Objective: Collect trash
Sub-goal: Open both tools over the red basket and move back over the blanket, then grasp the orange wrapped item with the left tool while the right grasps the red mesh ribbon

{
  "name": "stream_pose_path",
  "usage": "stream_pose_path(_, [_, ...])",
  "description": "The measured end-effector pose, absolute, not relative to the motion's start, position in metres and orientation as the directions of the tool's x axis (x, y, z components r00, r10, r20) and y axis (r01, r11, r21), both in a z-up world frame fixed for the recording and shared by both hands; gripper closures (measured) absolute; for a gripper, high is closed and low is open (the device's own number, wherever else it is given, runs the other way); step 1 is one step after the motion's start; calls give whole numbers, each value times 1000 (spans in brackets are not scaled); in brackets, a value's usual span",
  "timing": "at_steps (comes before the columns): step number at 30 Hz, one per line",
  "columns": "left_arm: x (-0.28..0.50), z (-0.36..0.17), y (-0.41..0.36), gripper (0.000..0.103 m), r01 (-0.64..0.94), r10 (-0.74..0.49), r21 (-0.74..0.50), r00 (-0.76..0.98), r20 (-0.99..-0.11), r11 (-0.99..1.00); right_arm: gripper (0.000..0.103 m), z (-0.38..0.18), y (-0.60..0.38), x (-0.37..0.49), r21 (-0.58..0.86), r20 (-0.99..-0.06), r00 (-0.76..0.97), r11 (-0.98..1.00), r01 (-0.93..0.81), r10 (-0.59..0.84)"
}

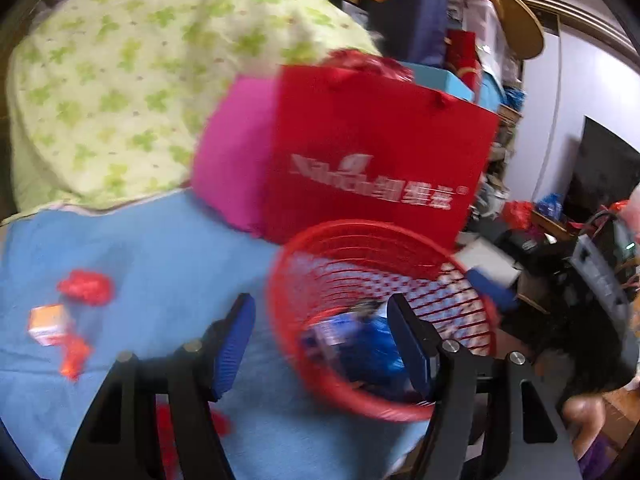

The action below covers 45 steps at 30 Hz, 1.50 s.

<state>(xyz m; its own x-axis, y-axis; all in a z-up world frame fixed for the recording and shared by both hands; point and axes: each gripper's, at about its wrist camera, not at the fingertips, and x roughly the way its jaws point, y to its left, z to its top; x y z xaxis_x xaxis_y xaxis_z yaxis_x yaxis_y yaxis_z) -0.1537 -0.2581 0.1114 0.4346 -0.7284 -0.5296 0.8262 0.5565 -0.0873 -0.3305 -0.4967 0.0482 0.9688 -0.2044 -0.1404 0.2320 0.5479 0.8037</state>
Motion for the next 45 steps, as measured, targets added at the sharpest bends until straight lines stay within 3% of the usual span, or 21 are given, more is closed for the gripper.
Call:
stream_pose_path(8, [-86,85,-106,33,570,-534,-113,657,-532,814,22,95,-399,-302,523,-26,994,846,104,-106])
stream_pose_path(12, [-54,59,-31,33,381,-372,-108,735,-567,918,22,100,-346,-277,418,-36,999,908,-9,26])
stream_pose_path(14, [-44,47,-4,33,313,-317,-111,749,-582,943,22,97,-324,-260,387,-79,993,921,-47,84])
stream_pose_path(17, [-32,30,23,33,238,-273,-139,745,-609,961,22,84,-290,-223,374,-214,961,924,-84,174])
stream_pose_path(22, [-23,18,23,33,253,-265,-113,722,-640,961,23,32,-270,-160,414,-533,821,910,40,206])
stream_pose_path(25, [-21,12,14,33,299,-279,-87,694,-664,950,23,1,-274,-136,417,-651,738,897,147,181])
stream_pose_path(28, [-17,10,3,33,338,-294,-71,673,-679,938,24,-13,-279,-125,398,-698,699,896,198,156])
stream_pose_path(34, [0,7,-10,33,344,-315,-101,655,-687,934,25,-44,-293,-95,490,-741,635,823,287,220])
stream_pose_path(40, [26,0,-28,33,345,-325,-114,651,-686,932,45,-49,-294,-66,441,-759,627,848,295,176])
stream_pose_path(45, [49,-8,-57,33,375,-353,-122,643,-679,919,56,-42,-277,-45,316,-764,637,921,227,105])
